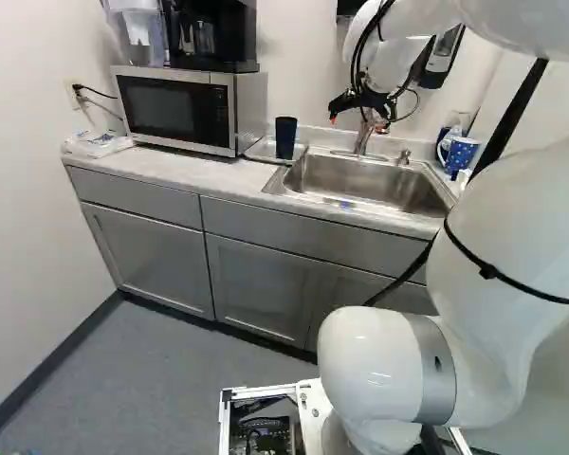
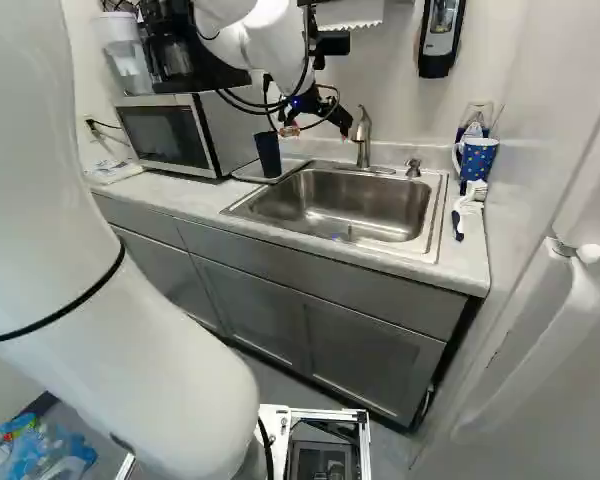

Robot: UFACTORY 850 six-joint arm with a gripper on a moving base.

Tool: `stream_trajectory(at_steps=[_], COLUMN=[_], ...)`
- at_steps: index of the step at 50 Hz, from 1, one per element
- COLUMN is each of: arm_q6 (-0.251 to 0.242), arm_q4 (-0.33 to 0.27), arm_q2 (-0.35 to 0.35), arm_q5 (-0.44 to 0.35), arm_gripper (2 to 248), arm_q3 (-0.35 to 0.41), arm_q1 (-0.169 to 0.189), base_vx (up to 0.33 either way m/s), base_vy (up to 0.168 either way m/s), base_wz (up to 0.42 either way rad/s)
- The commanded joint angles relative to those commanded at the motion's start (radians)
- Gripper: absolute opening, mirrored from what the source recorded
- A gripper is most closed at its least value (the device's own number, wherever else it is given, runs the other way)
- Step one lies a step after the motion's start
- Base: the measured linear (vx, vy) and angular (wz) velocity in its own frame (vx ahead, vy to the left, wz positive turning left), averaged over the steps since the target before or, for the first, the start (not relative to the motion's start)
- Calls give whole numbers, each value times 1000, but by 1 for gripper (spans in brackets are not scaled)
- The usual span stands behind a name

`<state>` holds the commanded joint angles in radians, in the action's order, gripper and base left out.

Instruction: Rinse the cup and place it in the tray

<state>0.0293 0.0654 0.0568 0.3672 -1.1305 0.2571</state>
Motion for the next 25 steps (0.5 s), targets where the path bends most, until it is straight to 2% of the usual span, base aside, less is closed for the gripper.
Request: stream_trajectory(at_steps=[25], arm_q6=[0], arm_q4=[27], arm_q2=[18], arm_q5=[171], arm_gripper=[247], arm_q3=[17], arm_q1=[61], base_vx=[0], base_vy=[0], base_wz=[0])
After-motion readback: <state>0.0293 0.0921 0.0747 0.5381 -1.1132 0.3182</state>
